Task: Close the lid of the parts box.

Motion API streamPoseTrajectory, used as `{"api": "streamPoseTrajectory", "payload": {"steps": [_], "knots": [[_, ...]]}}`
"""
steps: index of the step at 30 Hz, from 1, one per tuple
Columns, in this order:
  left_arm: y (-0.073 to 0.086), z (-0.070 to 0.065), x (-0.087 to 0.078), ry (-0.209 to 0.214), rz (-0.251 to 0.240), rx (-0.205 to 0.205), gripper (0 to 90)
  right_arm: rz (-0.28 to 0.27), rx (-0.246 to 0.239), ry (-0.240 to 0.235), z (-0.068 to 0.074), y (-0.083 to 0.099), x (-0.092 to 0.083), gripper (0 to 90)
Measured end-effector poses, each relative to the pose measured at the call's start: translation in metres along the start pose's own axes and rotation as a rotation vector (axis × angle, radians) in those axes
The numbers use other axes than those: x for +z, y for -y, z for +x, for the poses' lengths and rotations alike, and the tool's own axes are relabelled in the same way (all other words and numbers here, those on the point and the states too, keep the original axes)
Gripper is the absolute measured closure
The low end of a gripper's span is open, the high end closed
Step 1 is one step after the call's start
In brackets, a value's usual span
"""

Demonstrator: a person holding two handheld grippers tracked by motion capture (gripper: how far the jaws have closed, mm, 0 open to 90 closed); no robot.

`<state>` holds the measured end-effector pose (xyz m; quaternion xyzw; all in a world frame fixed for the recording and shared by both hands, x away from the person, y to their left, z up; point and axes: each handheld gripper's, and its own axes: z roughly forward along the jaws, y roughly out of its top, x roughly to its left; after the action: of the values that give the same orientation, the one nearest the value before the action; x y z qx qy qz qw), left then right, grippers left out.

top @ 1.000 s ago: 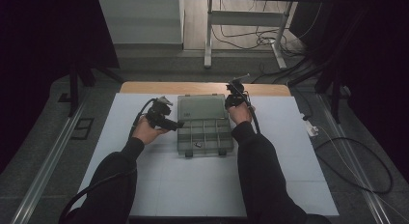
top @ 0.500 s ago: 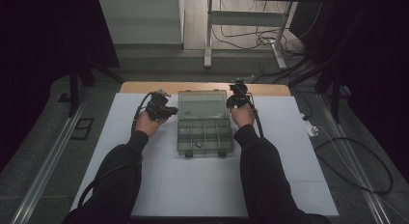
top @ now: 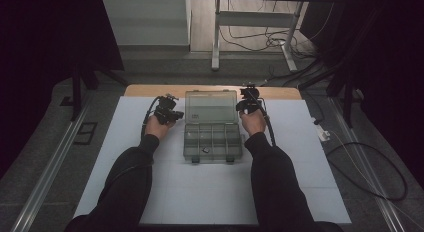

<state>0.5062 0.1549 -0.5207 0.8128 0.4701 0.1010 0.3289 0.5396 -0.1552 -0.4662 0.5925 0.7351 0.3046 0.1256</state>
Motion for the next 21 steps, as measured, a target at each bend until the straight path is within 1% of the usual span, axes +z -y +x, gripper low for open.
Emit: {"api": "streamPoseTrajectory", "payload": {"steps": [2,5,10,12,16,17,20,21], "knots": [[-0.001,0.000,0.005,0.001,0.010,0.007,89.2,-0.008,-0.003,-0.003,0.000,0.001,-0.002,88.1],[-0.004,-0.001,0.008,-0.001,0.012,0.007,89.2,-0.023,-0.008,-0.005,0.002,0.001,-0.006,88.1],[-0.010,-0.001,0.010,0.011,-0.007,-0.006,89.2,-0.045,-0.025,0.004,0.005,0.004,-0.010,88.1],[-0.013,-0.001,0.010,0.003,-0.010,0.003,89.3,-0.054,-0.029,0.006,0.005,0.005,-0.011,88.2],[-0.018,0.000,0.009,-0.004,-0.029,-0.002,89.3,-0.076,-0.035,0.009,0.006,0.009,-0.014,88.2],[-0.021,0.000,0.008,-0.007,-0.047,-0.006,89.3,-0.081,-0.035,0.011,0.006,0.010,-0.014,88.2],[-0.025,0.001,0.005,-0.005,-0.066,-0.002,89.3,-0.100,-0.042,0.015,0.008,0.013,-0.017,88.2],[-0.026,0.002,0.004,-0.003,-0.082,-0.005,89.3,-0.105,-0.048,0.021,0.008,0.014,-0.019,88.2]]}}
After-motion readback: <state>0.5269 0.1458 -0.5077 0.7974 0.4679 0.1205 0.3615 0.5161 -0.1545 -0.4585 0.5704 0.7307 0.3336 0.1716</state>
